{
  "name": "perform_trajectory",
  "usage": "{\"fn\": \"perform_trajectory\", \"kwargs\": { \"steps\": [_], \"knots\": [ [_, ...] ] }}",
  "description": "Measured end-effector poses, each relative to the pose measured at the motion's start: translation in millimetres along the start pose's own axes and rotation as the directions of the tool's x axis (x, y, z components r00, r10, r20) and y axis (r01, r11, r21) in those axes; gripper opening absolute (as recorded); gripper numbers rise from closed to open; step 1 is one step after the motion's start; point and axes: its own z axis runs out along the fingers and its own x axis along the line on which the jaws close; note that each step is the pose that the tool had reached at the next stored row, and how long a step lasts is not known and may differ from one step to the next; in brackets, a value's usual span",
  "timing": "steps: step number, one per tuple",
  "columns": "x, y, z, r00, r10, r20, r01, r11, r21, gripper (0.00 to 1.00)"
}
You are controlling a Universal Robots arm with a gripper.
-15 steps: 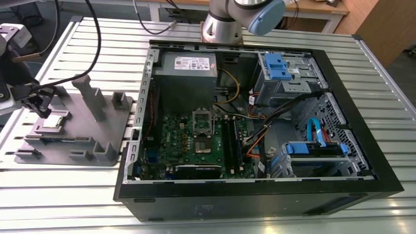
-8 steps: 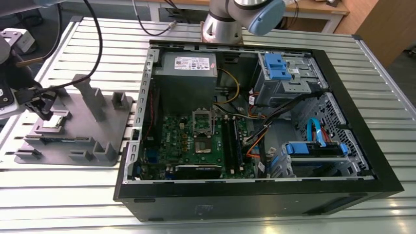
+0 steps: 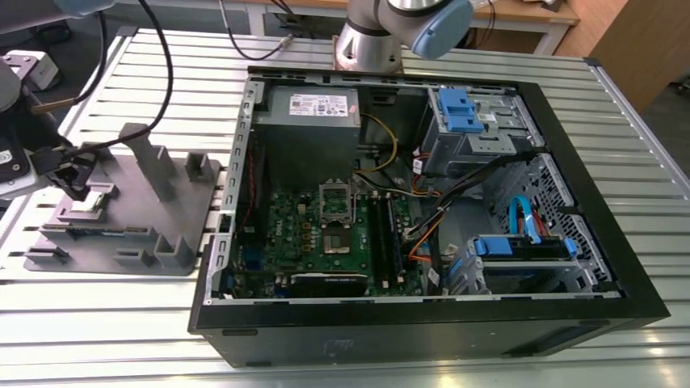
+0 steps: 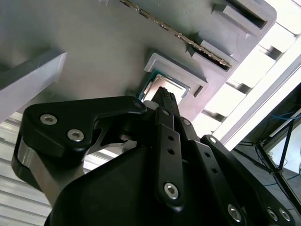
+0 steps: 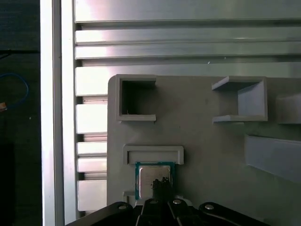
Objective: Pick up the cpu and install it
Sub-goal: 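Pick up the cpu and move it towards the insertion slot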
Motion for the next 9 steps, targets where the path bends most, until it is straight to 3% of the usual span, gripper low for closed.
{"fn": "perform_trajectory", "kwargs": {
  "steps": [9],
  "knots": [
    [2.2, 3.3, 4.0, 0.9989, -0.047, -0.0023, 0.047, 0.9989, 0.0008, 0.11]
  ]
}}
